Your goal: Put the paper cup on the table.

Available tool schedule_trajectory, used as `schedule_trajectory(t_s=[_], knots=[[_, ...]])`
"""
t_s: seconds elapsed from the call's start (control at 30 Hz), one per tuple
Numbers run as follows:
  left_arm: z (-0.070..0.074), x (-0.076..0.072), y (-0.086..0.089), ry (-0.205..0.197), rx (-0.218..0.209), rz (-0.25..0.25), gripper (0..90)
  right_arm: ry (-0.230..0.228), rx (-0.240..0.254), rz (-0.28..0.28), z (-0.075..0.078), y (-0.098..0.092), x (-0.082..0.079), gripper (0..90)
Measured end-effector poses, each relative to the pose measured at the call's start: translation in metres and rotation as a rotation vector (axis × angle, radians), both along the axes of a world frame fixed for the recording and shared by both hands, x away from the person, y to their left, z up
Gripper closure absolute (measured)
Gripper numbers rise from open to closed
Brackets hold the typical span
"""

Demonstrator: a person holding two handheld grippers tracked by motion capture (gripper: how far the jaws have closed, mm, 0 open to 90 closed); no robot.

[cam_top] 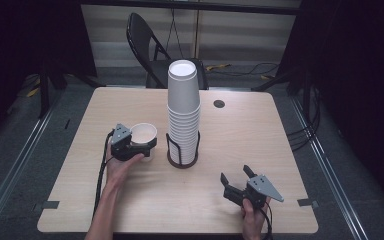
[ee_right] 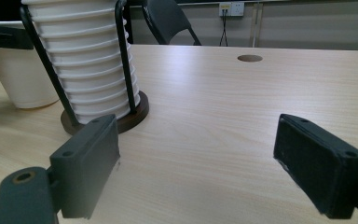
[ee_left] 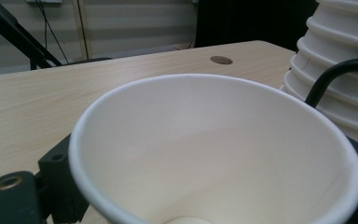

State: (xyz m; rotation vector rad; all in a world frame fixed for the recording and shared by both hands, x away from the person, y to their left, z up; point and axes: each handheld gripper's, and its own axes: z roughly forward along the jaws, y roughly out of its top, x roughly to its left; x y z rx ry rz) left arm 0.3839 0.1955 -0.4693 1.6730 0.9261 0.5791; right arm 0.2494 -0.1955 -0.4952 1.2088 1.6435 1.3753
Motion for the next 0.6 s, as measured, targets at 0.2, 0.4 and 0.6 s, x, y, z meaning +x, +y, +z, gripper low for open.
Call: schedule_trajectory(t_s=[0.2,0.4,0.6], knots=[[-0.006,-0.001,0.001,0.029,0.026,-0.016,10.4,0.002,0.0,0.001,0.0,0.0,0.0,13.5],[-0.01,0.0,0.0,0.042,0.055,-0.01,12.5,0.0,-0.001,0.003,0.0,0.0,0.0,13.4],[-0.013,0.0,0.002,0.068,0.095,-0.008,13.8,0.003,-0.003,-0.002,0.0,0.001,0.0,13.5]])
